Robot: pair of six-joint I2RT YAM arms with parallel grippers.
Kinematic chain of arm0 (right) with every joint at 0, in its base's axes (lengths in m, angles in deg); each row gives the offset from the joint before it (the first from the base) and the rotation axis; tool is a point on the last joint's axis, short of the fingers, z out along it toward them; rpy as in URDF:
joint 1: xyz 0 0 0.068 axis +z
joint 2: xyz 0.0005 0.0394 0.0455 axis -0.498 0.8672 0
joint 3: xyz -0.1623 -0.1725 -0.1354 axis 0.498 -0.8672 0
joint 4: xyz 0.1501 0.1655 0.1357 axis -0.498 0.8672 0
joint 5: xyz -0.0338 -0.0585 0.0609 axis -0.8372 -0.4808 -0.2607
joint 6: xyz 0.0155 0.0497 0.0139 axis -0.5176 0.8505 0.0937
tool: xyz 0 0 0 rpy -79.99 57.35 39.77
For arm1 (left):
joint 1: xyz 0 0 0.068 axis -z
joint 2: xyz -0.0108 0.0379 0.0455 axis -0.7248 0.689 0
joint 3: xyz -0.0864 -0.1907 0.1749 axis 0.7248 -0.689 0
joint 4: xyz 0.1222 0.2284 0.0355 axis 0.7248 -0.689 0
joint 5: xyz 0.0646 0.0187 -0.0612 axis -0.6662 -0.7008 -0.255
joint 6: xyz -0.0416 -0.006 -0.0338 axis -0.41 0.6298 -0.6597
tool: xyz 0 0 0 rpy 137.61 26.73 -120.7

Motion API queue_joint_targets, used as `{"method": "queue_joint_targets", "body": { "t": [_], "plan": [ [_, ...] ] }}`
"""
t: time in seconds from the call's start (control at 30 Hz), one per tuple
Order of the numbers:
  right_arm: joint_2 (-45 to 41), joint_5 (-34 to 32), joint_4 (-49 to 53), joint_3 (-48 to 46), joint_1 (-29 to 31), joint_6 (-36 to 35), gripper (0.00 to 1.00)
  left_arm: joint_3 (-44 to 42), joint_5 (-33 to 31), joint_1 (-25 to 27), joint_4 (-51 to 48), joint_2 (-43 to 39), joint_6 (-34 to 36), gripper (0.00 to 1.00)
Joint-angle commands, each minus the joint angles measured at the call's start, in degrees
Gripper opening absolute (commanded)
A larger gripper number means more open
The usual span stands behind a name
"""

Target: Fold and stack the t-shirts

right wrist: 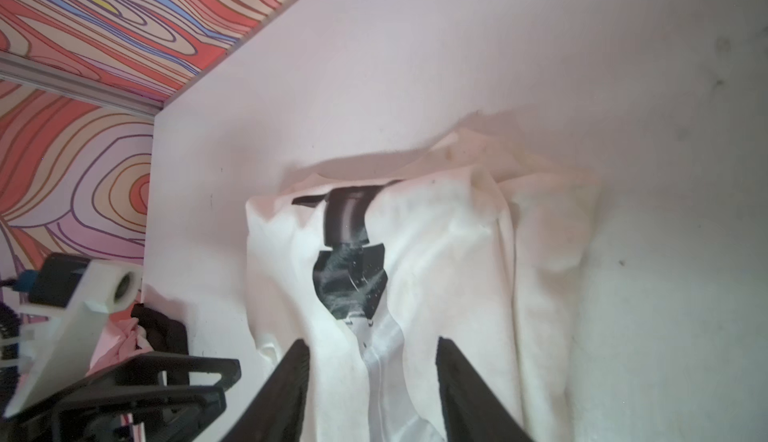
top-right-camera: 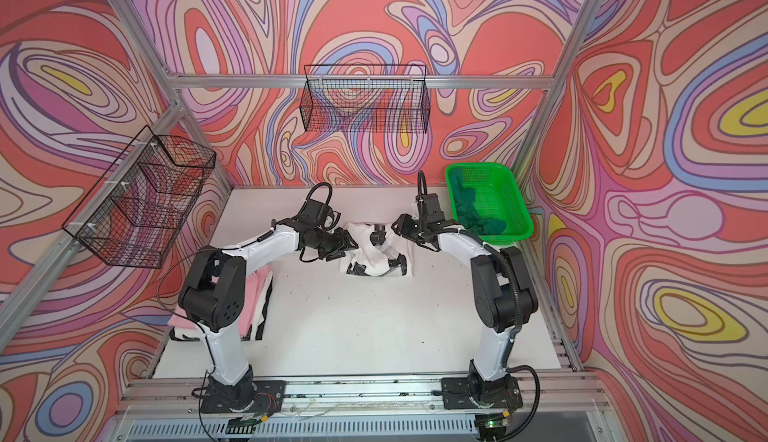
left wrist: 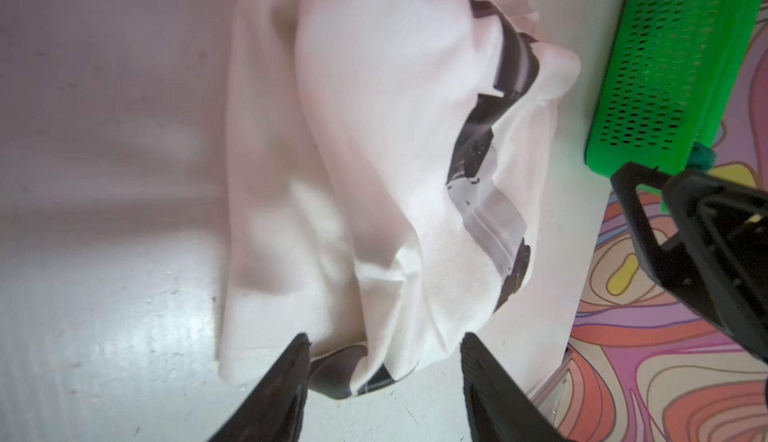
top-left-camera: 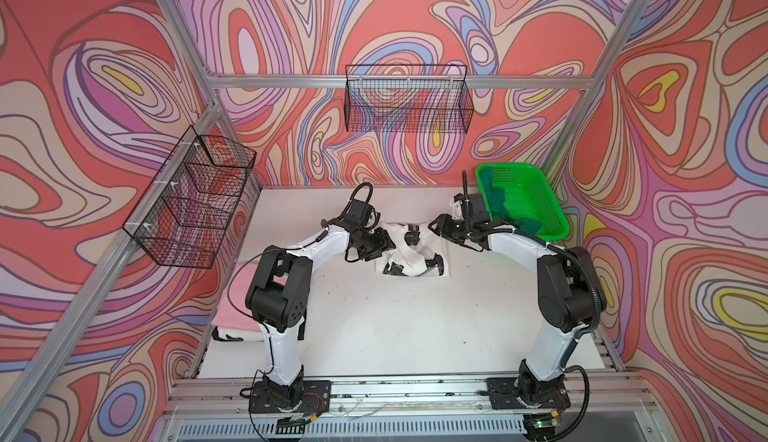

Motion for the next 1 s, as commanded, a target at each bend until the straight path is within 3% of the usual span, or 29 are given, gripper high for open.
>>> {"method": "queue_joint_targets", "body": {
  "t": [0.0, 0.23, 0.33, 0.5, 0.73, 0.97],
  "plan": [
    [1.72, 2.79, -1.94, -1.56, -0.01, 0.96, 0.52, 2.77, -7.55, 1.18, -4.62, 1.01, 2.49, 0.60],
    [3.49, 2.70, -3.19, -2.59, 0.03, 0.85, 0.52, 4.11, -7.06, 2.46, -2.35, 3.65, 1.02, 0.55],
    [3.95, 2.58, -3.69, -2.92, 0.05, 0.95, 0.52, 4.87, -6.72, 3.26, -1.95, 4.88, 0.67, 0.47],
    [4.51, 2.60, -3.98, -2.88, 0.07, 0.94, 0.51, 5.70, -7.75, 3.76, -1.97, 6.45, 0.71, 0.31],
    [5.30, 1.81, -4.24, -4.07, 0.03, 1.04, 0.51, 6.25, -8.82, 3.69, -2.12, 6.74, 0.93, 0.02],
    [6.75, -0.46, -3.91, -5.12, 0.03, 1.69, 0.51, 2.43, -9.79, 3.46, -1.54, 2.88, 1.05, 0.00]
  ]
}}
